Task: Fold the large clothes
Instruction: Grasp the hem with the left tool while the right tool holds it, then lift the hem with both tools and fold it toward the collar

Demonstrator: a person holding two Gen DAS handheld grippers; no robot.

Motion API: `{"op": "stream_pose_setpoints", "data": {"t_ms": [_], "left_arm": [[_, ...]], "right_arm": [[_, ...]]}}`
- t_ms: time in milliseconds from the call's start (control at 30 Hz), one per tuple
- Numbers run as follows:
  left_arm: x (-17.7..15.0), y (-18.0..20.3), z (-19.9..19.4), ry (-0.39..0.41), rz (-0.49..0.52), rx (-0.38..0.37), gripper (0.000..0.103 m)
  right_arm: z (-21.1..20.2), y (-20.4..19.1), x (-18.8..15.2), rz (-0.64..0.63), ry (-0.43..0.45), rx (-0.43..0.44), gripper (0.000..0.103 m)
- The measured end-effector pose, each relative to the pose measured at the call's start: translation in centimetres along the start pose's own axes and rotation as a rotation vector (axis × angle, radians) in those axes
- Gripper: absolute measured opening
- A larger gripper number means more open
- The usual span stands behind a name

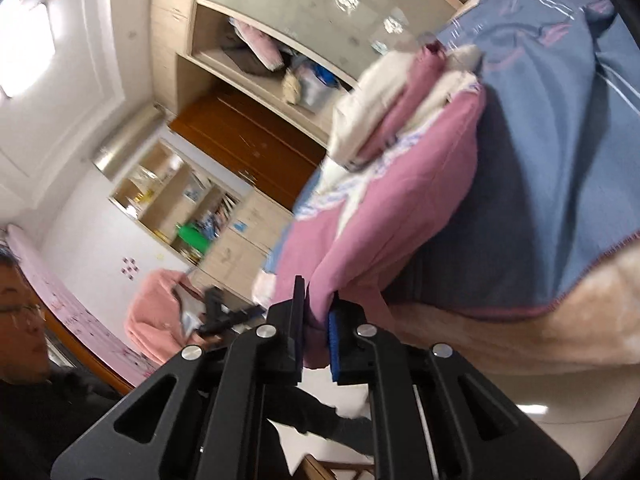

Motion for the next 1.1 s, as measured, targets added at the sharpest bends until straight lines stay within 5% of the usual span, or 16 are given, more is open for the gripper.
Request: {"op": "stream_pose_setpoints", "data": {"t_ms": [100,300,367,433,467,667,767,1100], "left_arm": [[-0.8,0.0,2.4,-0.077,-0.029,-0.044,0.071],[-1.5,0.1,4.3,-0.103,-0.038,-0.014,0.07],[-1.5,0.2,4.7,-0.104,-0.045,-0.019,0.052],[-1.3,0.9,4.6,-0.097,-0.036,-0.048,0.021],[-1.2,1.4,4.4,-0.093,-0.023,-0.063,0.017],[-0.9,3.4,2.1,-0.019,0.021,-0.144,0.013],[-0.5,4.5,-0.1,0.044,0.034,-0.263,0.013],[1.3,6.5,-2.9,0.145,0.027,-0.446,0.012]], "right_arm": [[0.4,-0.1,0.1,-0.007,0.003,-0.013,0.009],[-1.1,0.6,-0.1,-0.008,0.01,-0.031,0.009],[-1.3,0.7,-0.2,-0.006,0.012,-0.034,0.009],[-1.2,0.7,-0.3,-0.008,0.011,-0.042,0.009],[-1.2,0.7,-0.3,-0.009,0.01,-0.046,0.009],[-0.8,0.6,-0.2,-0.007,0.007,-0.054,0.009],[-0.7,0.5,-0.1,-0.01,0.013,-0.054,0.009],[0.3,-0.9,1.8,-0.005,0.059,0.007,0.009]]}}
Point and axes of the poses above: each gripper's, at about its wrist camera, not at the fingertips, and z roughly the way its jaws point, y to its right, x to its top, the point moved 4 cm from there along z, roughly the way its jaws point
